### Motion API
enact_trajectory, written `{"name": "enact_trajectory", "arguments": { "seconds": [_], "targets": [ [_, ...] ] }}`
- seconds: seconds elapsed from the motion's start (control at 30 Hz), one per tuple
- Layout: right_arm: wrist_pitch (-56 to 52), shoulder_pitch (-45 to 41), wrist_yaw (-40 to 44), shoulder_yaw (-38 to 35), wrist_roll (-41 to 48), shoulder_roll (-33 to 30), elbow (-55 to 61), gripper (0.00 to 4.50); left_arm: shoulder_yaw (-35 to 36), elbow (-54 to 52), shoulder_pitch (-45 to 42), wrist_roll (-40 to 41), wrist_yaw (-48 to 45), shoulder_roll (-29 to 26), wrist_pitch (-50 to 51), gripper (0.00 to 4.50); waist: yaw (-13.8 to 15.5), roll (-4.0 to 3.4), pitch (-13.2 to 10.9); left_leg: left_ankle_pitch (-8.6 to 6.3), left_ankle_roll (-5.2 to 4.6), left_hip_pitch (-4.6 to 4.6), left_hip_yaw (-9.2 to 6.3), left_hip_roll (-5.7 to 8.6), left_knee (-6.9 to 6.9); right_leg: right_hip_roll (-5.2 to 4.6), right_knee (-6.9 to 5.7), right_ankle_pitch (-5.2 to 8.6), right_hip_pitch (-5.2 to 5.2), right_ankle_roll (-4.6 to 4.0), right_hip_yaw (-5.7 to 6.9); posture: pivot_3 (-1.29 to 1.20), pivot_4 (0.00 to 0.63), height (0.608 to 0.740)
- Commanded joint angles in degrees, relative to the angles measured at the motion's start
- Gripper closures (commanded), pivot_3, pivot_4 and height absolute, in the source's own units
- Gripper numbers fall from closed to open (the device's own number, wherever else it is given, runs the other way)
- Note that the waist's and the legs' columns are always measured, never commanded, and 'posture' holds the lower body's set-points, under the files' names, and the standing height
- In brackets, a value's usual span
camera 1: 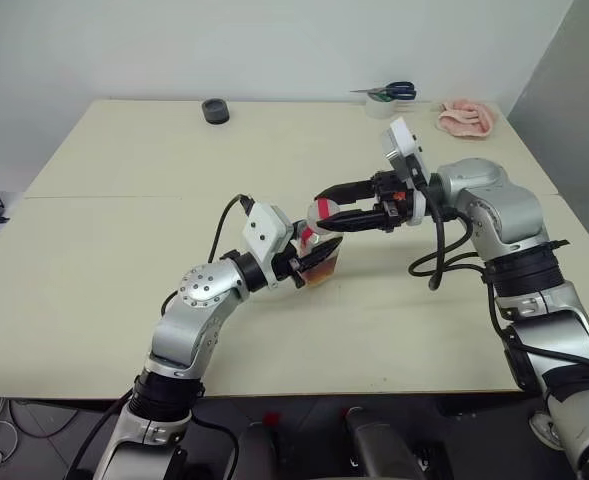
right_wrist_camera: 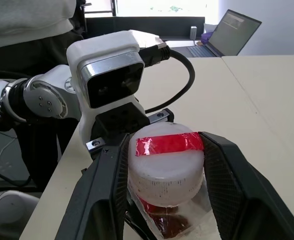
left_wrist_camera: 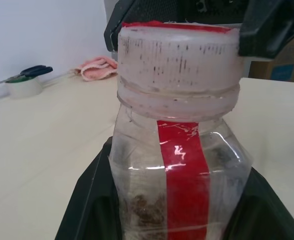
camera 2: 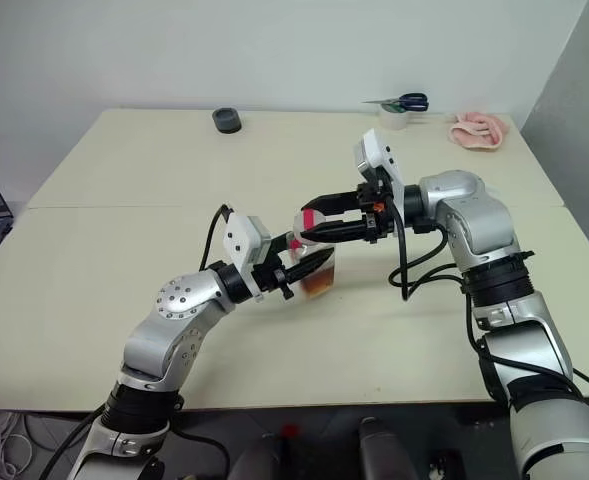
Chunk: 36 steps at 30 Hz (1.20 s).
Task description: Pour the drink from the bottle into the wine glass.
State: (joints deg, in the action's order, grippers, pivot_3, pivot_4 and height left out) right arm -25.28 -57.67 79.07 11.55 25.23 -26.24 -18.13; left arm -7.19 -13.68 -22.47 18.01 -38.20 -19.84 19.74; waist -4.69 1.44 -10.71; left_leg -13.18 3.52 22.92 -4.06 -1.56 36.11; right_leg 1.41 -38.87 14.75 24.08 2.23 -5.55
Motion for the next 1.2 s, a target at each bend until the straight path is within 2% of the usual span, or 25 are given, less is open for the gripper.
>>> {"name": "enact_trajectory", "arguments": {
  "seconds": [0.03,0.1,0.37,0.53,0.63,0.83,1.2],
  "targets": [
    [-1.0,-1.3,0.4,0.5,-1.8,-0.4,-0.4,2.70,4.8,-1.3,-0.8,1.0,2.4,-0.5,-0.4,2.71,0.0,-0.01,0.0,0.00,0.00,0.00,0.00,0.01,0.00,-0.01,0.00,0.00,0.00,0.00,0.00,0.00,0.150,0.740],
    [-3.1,-1.0,-0.1,-1.0,-0.3,-0.7,1.1,2.70,4.6,-0.9,-1.0,1.1,2.3,-0.4,-0.4,2.71,0.1,-0.01,0.0,0.00,0.00,0.01,-0.03,0.00,0.00,-0.01,0.00,0.00,0.00,-0.01,0.03,0.00,0.150,0.740],
    [-10.0,2.3,-6.0,-5.9,3.5,-2.6,11.8,0.00,3.9,2.0,-2.7,0.9,1.0,0.6,-1.2,2.71,0.4,-0.01,0.0,0.00,0.00,0.01,-0.03,0.03,0.00,-0.04,-0.01,0.00,0.00,-0.01,0.04,0.00,0.150,0.740],
    [-14.3,5.1,-22.1,-8.2,0.8,-0.7,22.3,0.00,3.4,3.0,-3.5,1.3,-0.4,1.0,-1.5,2.71,0.4,-0.01,0.0,0.00,0.01,0.03,-0.03,0.02,0.00,-0.04,-0.01,0.00,0.01,0.00,0.03,0.00,0.150,0.740],
    [-17.4,7.3,-27.5,-7.4,1.0,1.0,27.6,0.00,3.2,2.9,-3.5,1.4,-1.3,1.0,-1.3,2.71,0.4,-0.01,0.0,0.00,0.01,0.01,-0.02,0.02,-0.01,-0.03,-0.02,0.00,0.01,0.00,0.01,0.00,0.150,0.740],
    [-19.2,10.6,-33.3,-4.8,-0.1,2.9,32.6,0.00,2.8,2.9,-3.7,1.1,-2.5,1.1,-1.3,2.71,0.4,-0.01,0.0,0.00,0.01,0.03,-0.02,0.03,0.01,-0.04,-0.02,0.00,0.00,0.00,0.02,0.00,0.150,0.740],
    [-17.4,11.0,-38.4,-3.9,-2.1,5.7,30.1,0.00,1.2,0.5,-3.7,1.1,-5.5,-0.2,-0.7,2.71,0.4,-0.01,0.0,0.00,0.00,0.03,-0.02,0.02,0.00,-0.03,-0.01,0.00,0.01,0.00,0.02,0.00,0.150,0.740]
  ]
}}
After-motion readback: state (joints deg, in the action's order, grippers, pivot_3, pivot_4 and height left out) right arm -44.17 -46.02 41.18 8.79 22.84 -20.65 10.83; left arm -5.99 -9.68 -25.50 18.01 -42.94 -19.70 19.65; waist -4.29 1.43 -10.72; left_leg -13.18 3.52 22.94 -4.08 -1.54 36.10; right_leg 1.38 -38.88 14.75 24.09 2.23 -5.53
